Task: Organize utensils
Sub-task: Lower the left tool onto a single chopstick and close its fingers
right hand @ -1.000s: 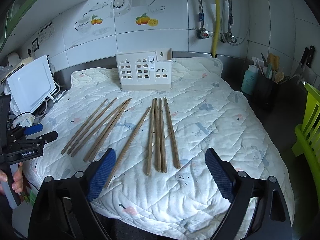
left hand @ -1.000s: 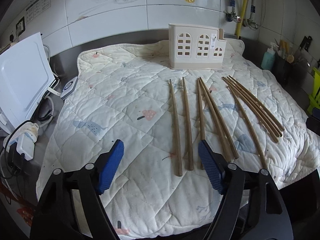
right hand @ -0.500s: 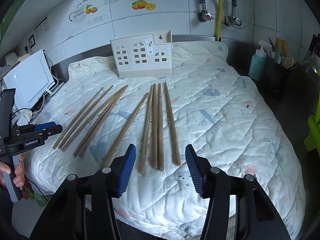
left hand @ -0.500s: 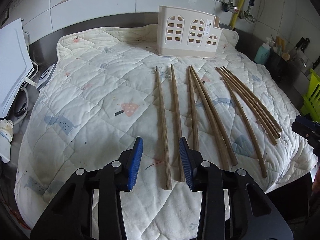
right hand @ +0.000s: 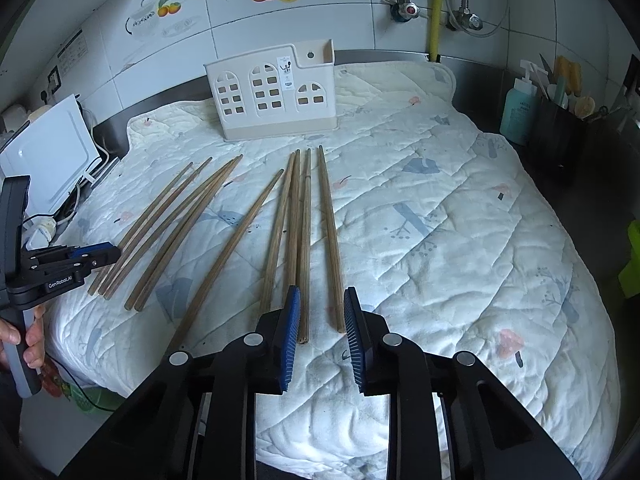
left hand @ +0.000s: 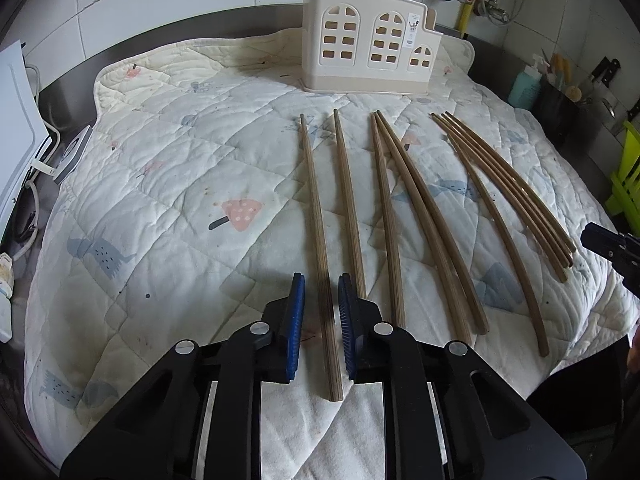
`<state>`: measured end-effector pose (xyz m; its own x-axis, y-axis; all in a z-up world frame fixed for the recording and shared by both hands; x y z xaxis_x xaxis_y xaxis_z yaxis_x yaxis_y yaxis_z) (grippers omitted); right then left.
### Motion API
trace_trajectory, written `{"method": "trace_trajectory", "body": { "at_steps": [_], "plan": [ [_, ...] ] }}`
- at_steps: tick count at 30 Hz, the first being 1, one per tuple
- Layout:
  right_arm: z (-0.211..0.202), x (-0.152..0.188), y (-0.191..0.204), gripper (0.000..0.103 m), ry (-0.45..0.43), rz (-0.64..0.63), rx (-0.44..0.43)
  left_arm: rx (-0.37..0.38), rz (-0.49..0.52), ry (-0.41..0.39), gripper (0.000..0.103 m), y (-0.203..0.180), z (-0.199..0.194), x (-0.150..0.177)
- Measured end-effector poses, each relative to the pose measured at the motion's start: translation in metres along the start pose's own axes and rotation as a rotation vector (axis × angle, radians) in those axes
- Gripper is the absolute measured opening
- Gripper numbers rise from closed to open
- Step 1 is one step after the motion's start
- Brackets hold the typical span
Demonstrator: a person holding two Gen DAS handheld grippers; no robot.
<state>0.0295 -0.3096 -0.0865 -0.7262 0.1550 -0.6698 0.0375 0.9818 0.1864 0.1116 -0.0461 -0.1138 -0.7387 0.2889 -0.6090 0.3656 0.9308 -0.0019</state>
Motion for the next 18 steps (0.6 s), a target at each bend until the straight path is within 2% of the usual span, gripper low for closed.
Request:
{"method": "trace_trajectory", "body": {
  "at_steps": [8,18],
  "plan": [
    [0.010,0.001,-0.003,0.008,0.024,0.001,-0.008,0.001,-0.002,0.015,0.013,0.004,0.007,-0.001],
    [0.024,0.002,-0.011,0.009,0.046,0.005,0.022,0.003,0.023,0.012,0.013,0.001,0.008,-0.003]
  ]
}}
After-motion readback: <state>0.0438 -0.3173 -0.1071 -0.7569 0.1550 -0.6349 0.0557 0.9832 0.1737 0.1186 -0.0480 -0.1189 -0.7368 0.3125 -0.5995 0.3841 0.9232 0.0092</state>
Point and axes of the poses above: each gripper's, at about its wrist camera, not at the fingertips, and z roughly the way its jaws point, y to its left, x to its underside, the point moved 4 cm from there along z, roughly the way its jaws point, and after that the axes turned 6 degrees about z, right-handed, at the moved point
